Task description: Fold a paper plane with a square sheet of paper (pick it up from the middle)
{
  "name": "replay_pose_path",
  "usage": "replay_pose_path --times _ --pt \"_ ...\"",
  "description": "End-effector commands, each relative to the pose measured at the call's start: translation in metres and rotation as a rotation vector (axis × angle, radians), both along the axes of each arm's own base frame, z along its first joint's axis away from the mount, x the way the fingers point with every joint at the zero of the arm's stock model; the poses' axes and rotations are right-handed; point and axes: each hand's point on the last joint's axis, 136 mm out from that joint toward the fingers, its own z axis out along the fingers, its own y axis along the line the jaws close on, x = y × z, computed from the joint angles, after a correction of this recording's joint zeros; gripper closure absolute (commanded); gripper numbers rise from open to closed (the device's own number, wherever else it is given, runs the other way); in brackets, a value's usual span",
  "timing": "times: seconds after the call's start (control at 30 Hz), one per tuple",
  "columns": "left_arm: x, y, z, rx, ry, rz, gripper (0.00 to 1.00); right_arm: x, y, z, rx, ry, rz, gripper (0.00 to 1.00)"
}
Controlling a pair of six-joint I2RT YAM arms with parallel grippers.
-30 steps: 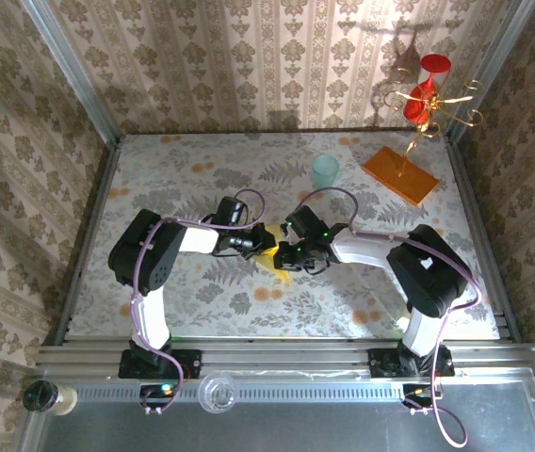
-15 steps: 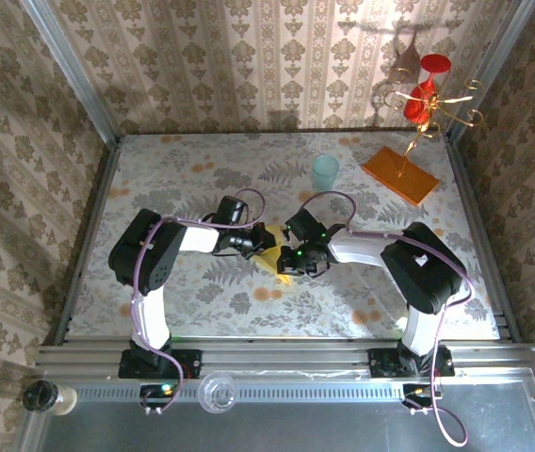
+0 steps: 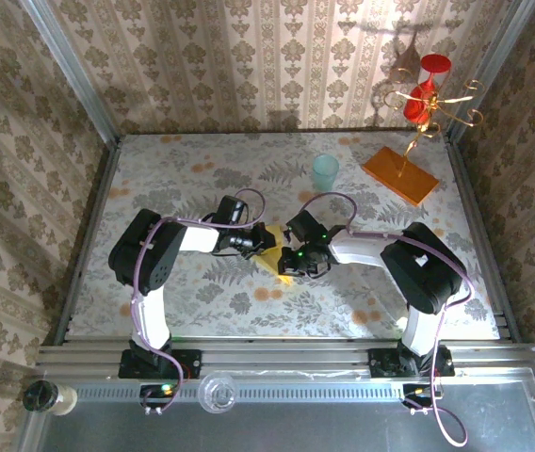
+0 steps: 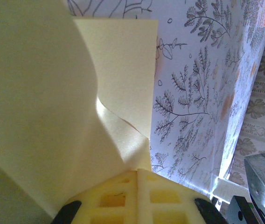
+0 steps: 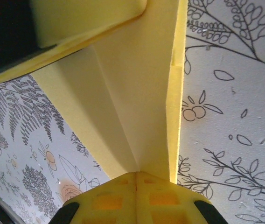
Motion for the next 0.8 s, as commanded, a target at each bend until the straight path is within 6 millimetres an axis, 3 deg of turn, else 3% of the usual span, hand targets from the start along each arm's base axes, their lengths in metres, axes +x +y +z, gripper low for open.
replay_pose_path --times 0.0,0.33,0.77 --pt "-0.039 0.046 -0.078 0.268 0.2 0.05 0.97 -0.014 -0.016 -0.015 -0.046 0.051 -0.002 0.92" --pt "-0.041 0.048 -0.081 0.278 0.206 0.048 0.97 -0.026 -0.027 -0.02 -0.063 0.085 0.001 0.93" --pt "-0.04 0.048 -0.08 0.281 0.205 0.049 0.97 -0.065 -0.037 -0.017 0.0 0.173 0.013 0.92"
